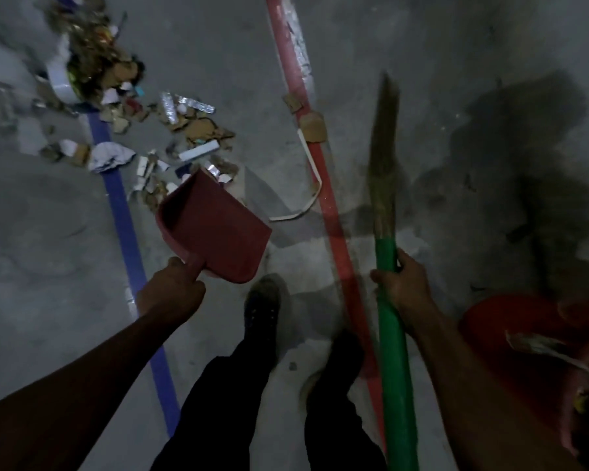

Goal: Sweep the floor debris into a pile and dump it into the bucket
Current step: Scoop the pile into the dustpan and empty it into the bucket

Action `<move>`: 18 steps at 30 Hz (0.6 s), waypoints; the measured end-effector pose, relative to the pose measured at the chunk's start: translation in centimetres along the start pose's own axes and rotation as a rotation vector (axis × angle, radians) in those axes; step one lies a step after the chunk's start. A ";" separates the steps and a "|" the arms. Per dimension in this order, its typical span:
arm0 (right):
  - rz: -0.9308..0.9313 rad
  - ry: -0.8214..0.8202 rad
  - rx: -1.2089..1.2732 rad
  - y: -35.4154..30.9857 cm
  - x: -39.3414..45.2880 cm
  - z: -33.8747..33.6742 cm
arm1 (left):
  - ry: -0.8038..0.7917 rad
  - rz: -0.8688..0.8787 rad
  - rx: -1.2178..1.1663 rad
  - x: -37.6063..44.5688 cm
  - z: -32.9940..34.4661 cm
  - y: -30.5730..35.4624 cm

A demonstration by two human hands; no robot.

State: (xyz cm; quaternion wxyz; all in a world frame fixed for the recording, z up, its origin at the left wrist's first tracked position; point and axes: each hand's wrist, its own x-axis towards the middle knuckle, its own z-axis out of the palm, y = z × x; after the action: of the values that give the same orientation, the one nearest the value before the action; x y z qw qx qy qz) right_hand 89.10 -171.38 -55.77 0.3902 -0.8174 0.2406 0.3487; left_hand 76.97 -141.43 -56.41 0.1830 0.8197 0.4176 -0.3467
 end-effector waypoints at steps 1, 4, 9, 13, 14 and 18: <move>0.053 -0.013 0.029 -0.3 0.4 0.5 | -0.004 -0.004 0.002 -0.2 -0.1 -0.7; 0.074 -0.100 -0.042 -1.1 1.7 3.9 | 0.027 -0.039 -0.016 -0.7 -0.1 -2.4; -0.067 -0.281 -0.245 -3.0 2.2 12.7 | 0.032 -0.123 -0.067 -0.9 0.9 -5.7; -0.182 -0.364 -0.343 -5.4 -0.3 15.5 | 0.048 -0.205 -0.132 -1.0 1.0 -7.4; -0.204 -0.372 -0.338 -5.8 -1.1 15.2 | 0.042 -0.216 -0.152 -1.1 0.8 -7.8; -0.224 -0.332 -0.209 -5.8 -4.1 12.6 | 0.054 -0.238 -0.224 -1.2 -0.9 -9.6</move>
State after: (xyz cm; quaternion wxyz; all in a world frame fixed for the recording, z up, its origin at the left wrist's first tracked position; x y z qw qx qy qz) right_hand 85.50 -157.35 -55.69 0.3742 -0.8065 0.0434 0.4557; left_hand 69.09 -135.96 -55.04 0.2198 0.7478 0.5526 -0.2951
